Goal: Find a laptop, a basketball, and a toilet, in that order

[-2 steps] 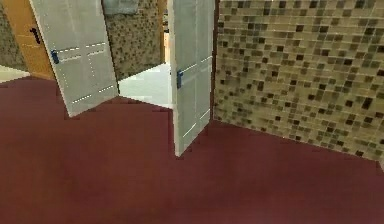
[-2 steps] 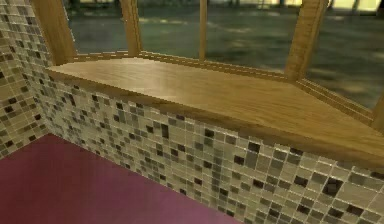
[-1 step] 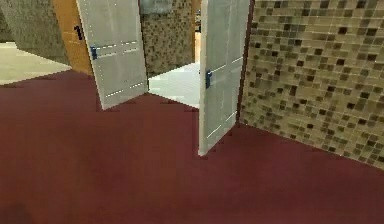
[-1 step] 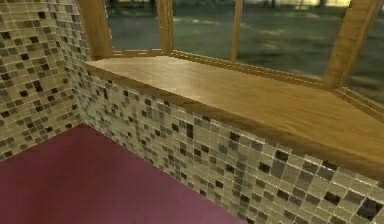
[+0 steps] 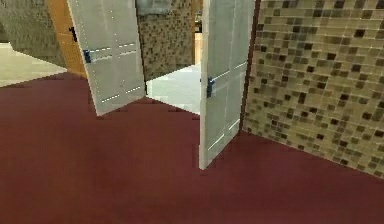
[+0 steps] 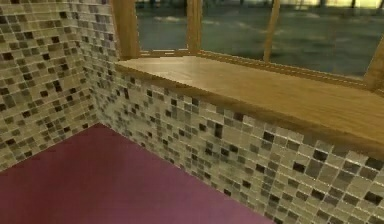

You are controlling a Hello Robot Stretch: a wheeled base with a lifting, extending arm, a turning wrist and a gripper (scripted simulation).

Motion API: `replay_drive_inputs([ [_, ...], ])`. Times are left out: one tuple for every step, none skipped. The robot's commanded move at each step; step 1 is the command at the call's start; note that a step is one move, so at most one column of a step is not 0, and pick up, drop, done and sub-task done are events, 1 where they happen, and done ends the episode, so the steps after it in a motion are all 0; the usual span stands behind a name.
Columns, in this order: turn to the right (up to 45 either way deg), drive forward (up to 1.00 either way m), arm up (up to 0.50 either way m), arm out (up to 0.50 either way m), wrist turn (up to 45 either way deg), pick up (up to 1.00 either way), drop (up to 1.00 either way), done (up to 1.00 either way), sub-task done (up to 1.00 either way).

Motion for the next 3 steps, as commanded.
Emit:
replay_drive_inputs([
  [-12.0,0.00,0.00,0.00,0.0,0.00,0.00,0.00,0.00],
  [0.0,1.00,0.00,0.00,0.0,0.00,0.00,0.00,0.00],
  [-9.0,0.00,0.00,0.00,0.0,0.00,0.00,0.00,0.00],
])
